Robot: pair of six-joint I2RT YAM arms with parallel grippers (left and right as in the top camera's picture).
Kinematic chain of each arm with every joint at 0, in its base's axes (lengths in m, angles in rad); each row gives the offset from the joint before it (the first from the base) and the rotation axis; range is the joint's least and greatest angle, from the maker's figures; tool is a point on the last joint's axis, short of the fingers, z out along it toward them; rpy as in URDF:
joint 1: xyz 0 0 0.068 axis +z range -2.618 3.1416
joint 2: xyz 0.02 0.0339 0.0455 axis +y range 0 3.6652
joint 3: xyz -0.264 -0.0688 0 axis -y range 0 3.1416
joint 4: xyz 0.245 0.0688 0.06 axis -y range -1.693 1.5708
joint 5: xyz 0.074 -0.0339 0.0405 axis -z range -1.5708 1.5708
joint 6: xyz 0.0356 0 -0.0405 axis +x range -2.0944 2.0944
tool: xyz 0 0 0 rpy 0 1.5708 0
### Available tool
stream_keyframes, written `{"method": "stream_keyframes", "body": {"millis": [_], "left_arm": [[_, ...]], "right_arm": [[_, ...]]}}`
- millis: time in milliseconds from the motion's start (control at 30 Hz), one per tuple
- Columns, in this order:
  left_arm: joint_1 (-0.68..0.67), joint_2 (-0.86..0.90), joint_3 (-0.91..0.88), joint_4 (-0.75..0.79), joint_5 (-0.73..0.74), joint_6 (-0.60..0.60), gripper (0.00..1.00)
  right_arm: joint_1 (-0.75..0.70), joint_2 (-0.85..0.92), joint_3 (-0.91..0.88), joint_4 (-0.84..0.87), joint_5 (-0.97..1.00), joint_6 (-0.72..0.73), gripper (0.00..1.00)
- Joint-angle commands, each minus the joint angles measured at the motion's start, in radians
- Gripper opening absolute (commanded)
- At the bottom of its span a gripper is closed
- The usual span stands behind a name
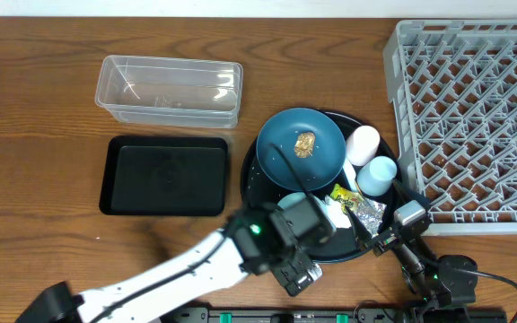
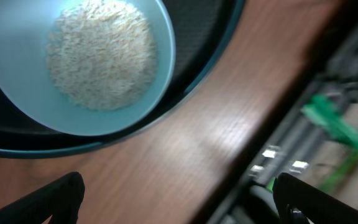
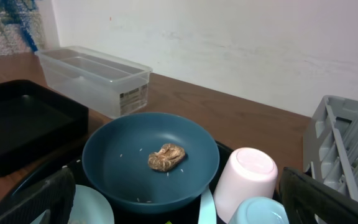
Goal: Sort waste into correct bins and load items into the dishwasher rack
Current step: 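Move the left gripper toward the light-blue rice bowl, then grasp the rim of the light-blue rice bowl with the left gripper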
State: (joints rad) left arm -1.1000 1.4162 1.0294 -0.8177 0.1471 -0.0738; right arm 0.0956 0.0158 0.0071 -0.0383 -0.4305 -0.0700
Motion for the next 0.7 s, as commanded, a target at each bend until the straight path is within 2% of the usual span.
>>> {"method": "stream_keyframes", "body": {"millis": [0, 100, 467, 567, 667], "left_arm": [[-0.047, 0.050, 0.020, 0.014, -0.186, 0.046, 0.98], [-0.079, 0.082, 0.020, 0.032, -0.186, 0.082, 0.98], [-0.078, 0.037, 0.020, 0.027, -0.182, 0.076, 0.98], [-0.037, 0.029, 0.020, 0.017, -0.185, 0.039, 0.98], [0.023, 0.029, 0.020, 0.013, -0.185, -0.046, 0.98]], "right_arm": [[0.002, 0.000, -0.002, -0.004, -0.007, 0.005, 0.99], [0.002, 0.000, -0.002, -0.004, -0.007, 0.005, 0.99], [0.002, 0.000, -0.002, -0.004, -0.007, 0.005, 0.99], [0.002, 0.000, -0.002, -0.004, -0.007, 0.005, 0.99], [0.002, 0.000, -0.002, -0.004, -0.007, 0.005, 0.99]]}}
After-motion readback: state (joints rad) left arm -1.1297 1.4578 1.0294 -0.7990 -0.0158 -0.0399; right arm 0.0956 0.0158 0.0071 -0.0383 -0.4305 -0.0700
